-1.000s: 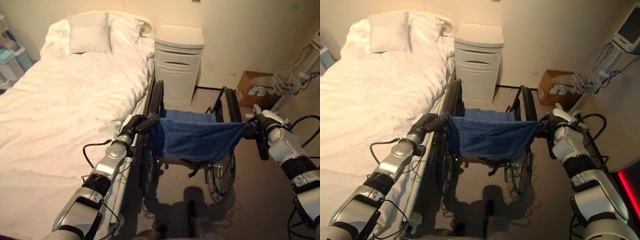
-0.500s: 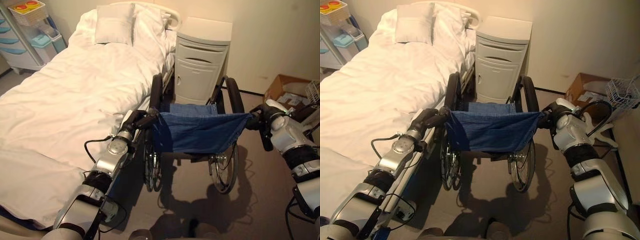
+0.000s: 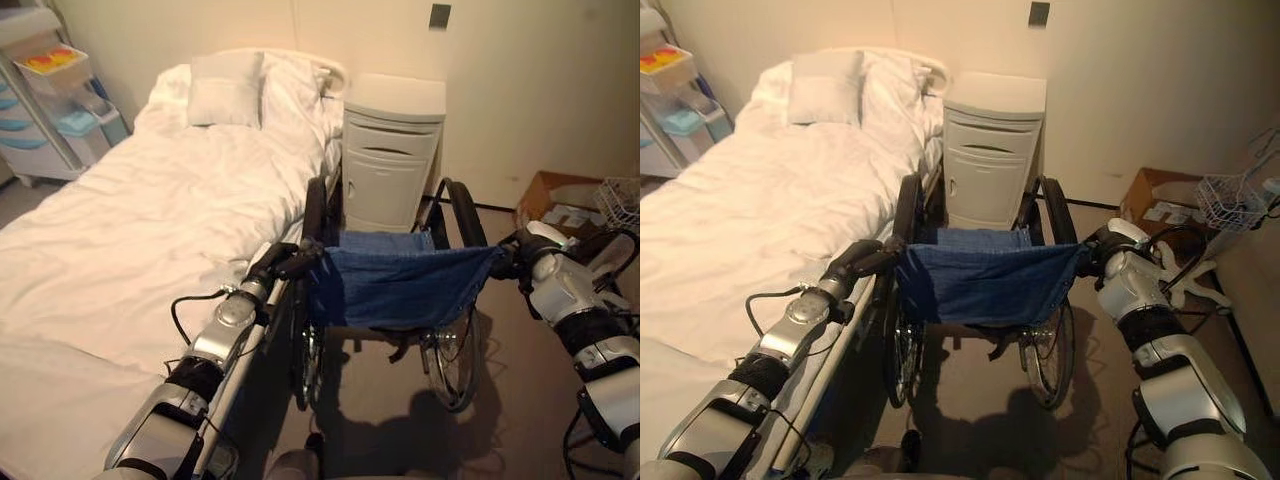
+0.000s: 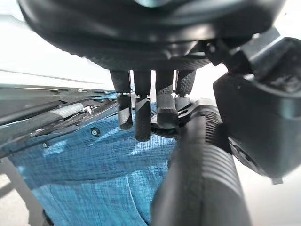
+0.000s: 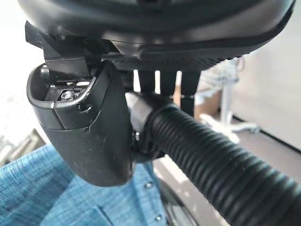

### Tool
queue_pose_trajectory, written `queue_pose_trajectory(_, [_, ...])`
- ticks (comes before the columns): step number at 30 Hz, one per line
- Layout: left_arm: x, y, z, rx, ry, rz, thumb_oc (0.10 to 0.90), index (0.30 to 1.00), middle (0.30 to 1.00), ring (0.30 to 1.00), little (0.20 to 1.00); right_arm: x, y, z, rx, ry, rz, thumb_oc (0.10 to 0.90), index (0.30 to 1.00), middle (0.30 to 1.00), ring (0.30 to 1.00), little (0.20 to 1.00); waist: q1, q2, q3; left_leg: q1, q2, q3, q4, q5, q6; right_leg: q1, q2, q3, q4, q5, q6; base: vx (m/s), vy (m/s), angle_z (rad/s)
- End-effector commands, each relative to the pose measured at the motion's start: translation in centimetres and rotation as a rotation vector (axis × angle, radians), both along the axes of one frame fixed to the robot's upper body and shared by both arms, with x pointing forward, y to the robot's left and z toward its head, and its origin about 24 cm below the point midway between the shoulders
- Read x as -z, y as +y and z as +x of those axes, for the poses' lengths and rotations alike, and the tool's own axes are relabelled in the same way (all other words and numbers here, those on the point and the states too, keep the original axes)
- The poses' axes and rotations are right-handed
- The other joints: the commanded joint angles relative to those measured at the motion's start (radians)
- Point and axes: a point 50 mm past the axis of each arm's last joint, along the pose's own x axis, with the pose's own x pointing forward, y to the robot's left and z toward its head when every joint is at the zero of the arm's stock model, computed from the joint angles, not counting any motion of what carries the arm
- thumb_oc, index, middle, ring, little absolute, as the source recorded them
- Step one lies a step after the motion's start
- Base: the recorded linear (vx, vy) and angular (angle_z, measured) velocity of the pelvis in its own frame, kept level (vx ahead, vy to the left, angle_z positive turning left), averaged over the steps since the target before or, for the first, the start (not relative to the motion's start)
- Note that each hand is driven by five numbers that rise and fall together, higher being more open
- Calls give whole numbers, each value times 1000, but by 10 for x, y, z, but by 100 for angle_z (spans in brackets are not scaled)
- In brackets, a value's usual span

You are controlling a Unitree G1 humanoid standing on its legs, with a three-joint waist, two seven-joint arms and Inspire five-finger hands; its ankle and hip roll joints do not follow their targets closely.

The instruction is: Push the wheelchair next to the bed

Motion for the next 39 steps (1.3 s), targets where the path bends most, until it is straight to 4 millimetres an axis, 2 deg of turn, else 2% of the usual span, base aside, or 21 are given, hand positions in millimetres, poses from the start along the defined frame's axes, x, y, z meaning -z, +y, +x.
queue_pose_trajectory(1, [10, 7, -1, -22, 55, 107, 800, 900, 900, 900, 900, 24, 33, -1, -136, 83, 86, 800, 900, 900, 900, 900, 28, 14, 48, 72, -22, 10, 19, -117, -12, -47, 33, -10, 35, 71, -25, 37, 14, -5])
queue_pose_trajectory(9, [8, 16, -8, -37, 34, 103, 800, 900, 900, 900, 900, 19, 30, -6, -102, 49, 200, 800, 900, 900, 900, 900, 30, 6, 45, 74, -24, 15, 13, -124, -5, -38, 37, -7, 17, 68, -29, 7, 2, -2])
queue_pose_trajectory(14, [-2, 28, -14, -30, -7, 85, 800, 900, 900, 900, 900, 8, 27, -11, -88, -6, 418, 800, 900, 900, 900, 900, 24, 0, 47, 80, -18, 19, 4, -126, -5, -35, 42, -4, 13, 62, -33, -6, -4, 0])
queue_pose_trajectory(20, [-10, 47, -23, -44, -42, 3, 800, 900, 900, 900, 900, -27, 14, -15, -135, -140, 643, 800, 900, 900, 900, 900, 13, -9, 35, 95, -8, 29, -12, -125, -9, -25, 46, -13, 4, 55, -36, -16, -16, -4])
queue_pose_trajectory(24, [-11, 54, -27, -34, -39, -109, 800, 900, 900, 900, 900, -43, 8, -15, -148, -211, 821, 800, 900, 900, 900, 900, 10, -11, 20, 106, -6, 31, -26, -125, -14, -15, 49, -17, -6, 50, -37, -1, -2, -1])
queue_pose_trajectory(28, [-11, 56, -28, -25, -33, -224, 800, 900, 900, 900, 900, -51, 6, -15, -166, -228, 967, 800, 900, 900, 900, 900, 7, -10, 9, 114, -3, 31, -33, -123, -17, -8, 50, -20, -10, 47, -39, -6, 7, -3])
queue_pose_trajectory(33, [-8, 57, -30, -41, -31, -481, 800, 900, 900, 900, 900, -61, 6, -17, -224, -279, 1255, 800, 900, 900, 900, 900, 0, -13, -8, 127, 0, 37, -47, -126, -21, 0, 49, -25, -20, 44, -38, 0, 0, 0])
queue_pose_trajectory(39, [1, 61, -36, -72, -69, -703, 800, 900, 900, 900, 900, -72, -7, -22, -236, -423, 1391, 800, 900, 900, 900, 900, -9, -13, -20, 135, 0, 44, -54, -132, -22, 3, 47, -21, -31, 44, -35, 0, 0, 0])
